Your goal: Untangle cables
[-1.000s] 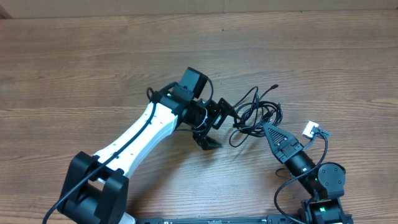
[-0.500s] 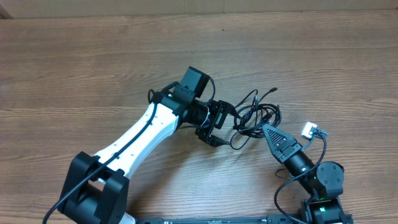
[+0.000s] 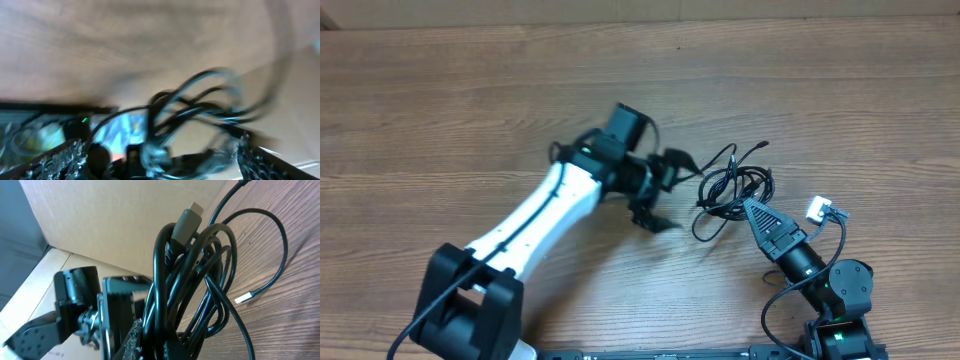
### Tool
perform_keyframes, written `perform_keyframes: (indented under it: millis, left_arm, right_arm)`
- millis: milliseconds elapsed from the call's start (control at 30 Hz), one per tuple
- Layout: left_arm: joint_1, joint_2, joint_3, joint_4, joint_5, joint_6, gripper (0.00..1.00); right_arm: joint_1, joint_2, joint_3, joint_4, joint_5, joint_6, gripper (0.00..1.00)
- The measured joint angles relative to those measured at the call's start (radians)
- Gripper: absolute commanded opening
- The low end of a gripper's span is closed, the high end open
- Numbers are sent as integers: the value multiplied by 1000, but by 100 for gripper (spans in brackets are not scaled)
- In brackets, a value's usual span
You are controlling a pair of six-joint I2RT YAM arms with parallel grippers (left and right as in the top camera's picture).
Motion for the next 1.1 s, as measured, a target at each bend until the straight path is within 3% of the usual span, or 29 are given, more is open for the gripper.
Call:
perform_keyframes:
  millis: [167, 433, 1100]
  left_arm:
    - [121, 0, 0, 43, 103, 65, 100]
    - [41, 0, 0, 43, 182, 57, 100]
    - [-147, 0, 0, 98, -20, -330, 99]
  right_arm:
    - [0, 0, 0, -62, 42, -7, 4]
    - [0, 0, 0, -13, 180, -81, 4]
    - [0, 0, 0, 13, 186, -102, 4]
